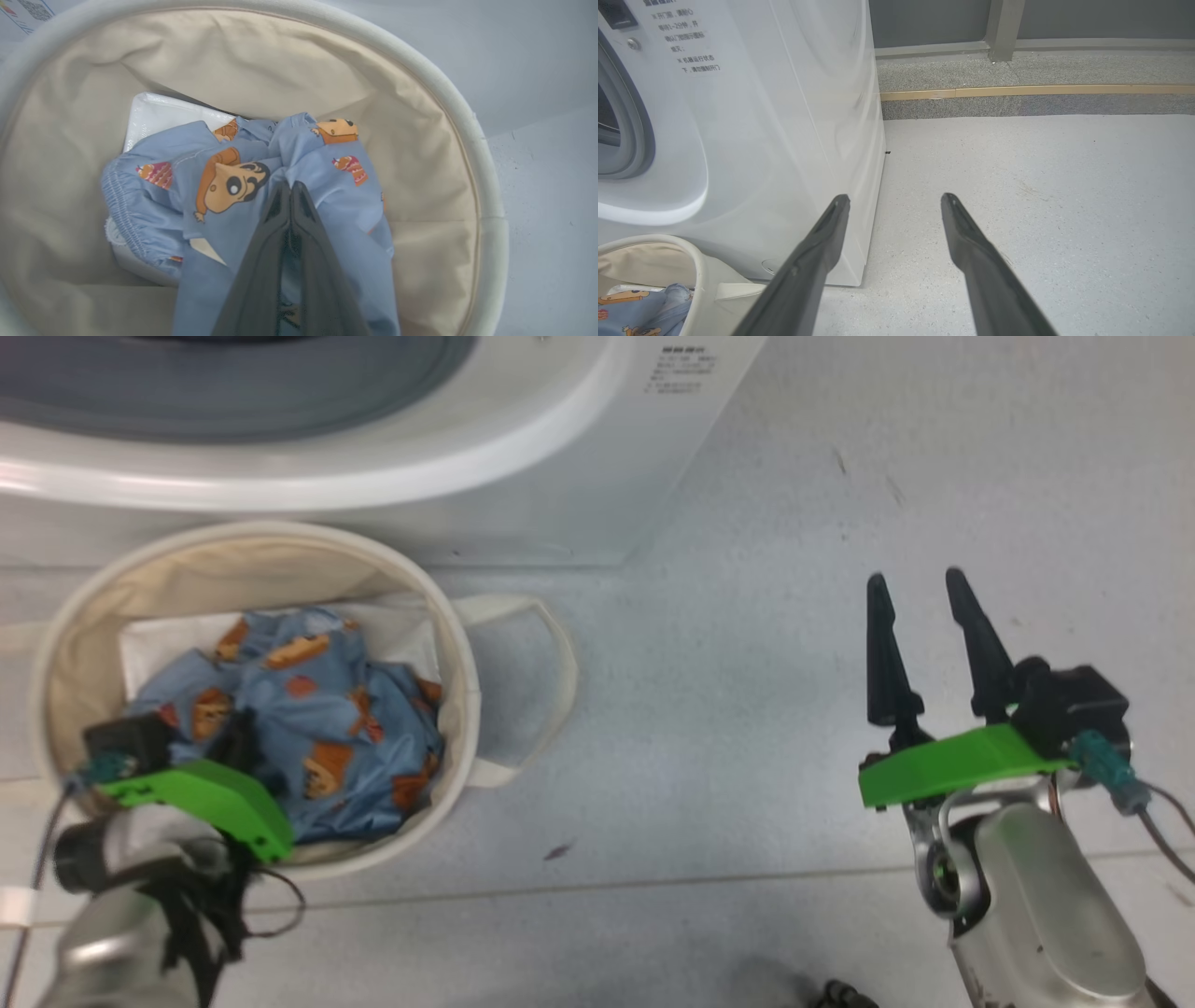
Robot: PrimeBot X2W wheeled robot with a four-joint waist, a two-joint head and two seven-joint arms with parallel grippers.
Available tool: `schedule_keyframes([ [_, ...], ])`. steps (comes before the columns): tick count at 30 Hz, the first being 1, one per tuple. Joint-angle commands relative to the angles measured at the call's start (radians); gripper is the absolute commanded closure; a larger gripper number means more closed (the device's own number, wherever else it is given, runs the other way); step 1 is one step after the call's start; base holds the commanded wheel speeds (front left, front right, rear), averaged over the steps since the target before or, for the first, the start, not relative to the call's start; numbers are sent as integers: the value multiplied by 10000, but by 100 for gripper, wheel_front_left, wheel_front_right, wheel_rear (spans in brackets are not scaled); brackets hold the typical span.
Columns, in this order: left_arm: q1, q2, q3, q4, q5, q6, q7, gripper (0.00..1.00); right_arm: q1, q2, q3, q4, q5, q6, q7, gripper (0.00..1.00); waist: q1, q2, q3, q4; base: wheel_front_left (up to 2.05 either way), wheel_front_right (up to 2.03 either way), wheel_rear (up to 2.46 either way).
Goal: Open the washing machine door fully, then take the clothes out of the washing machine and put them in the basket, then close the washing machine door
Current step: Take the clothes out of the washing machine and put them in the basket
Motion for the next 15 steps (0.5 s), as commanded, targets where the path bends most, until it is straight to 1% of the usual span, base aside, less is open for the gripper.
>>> schedule_keyframes([
  [1, -269, 588, 186, 280, 9, 4, -40, 100, -125, -29, 118, -381, -102, 8, -49, 0, 0, 0, 395, -199, 0, 0, 0],
  [4, -488, 725, 78, 599, 222, 458, -55, 100, -161, -7, 50, -452, -131, 8, -49, 0, 0, 0, 539, -303, 0, 0, 0],
  [6, -518, 730, 50, 656, 258, 536, -57, 100, -159, -6, 26, -462, -148, 8, -49, 0, 0, 0, 555, -320, 0, 0, 0],
  [7, -558, 747, 34, 697, 286, 615, -59, 96, -158, -3, 11, -475, -158, 8, -49, 0, 0, 0, 565, -332, 0, 0, 0],
  [9, -607, 754, 18, 748, 315, 679, -65, 95, -161, 6, 7, -497, -174, 8, -49, 0, 0, 0, 560, -344, 0, 0, 0],
  [10, -617, 748, -4, 767, 335, 672, -67, 90, -162, 14, 12, -508, -172, 8, -49, 0, 0, 0, 543, -339, 0, 0, 0],
  [11, -621, 739, -17, 783, 341, 664, -68, 78, -164, 17, 16, -509, -181, 8, -49, 0, 0, 0, 521, -329, 0, 0, 0],
  [12, -624, 730, -45, 796, 362, 653, -69, 26, -167, 21, 24, -497, -187, 8, -49, 0, 0, 0, 485, -312, 0, 0, 0],
  [13, -629, 713, -41, 807, 354, 646, -71, 4, -167, 23, 30, -479, -197, 8, -49, 0, 0, 0, 437, -281, 0, 0, 0],
  [14, -626, 703, -51, 815, 365, 641, -73, 0, -166, 30, 57, -455, -192, 8, -49, 0, 0, 0, 391, -257, 0, 0, 0],
  [15, -625, 692, -45, 821, 366, 653, -74, 0, -166, 35, 89, -431, -182, 8, -49, 0, 0, 0, 332, -225, 0, 0, 0],
])
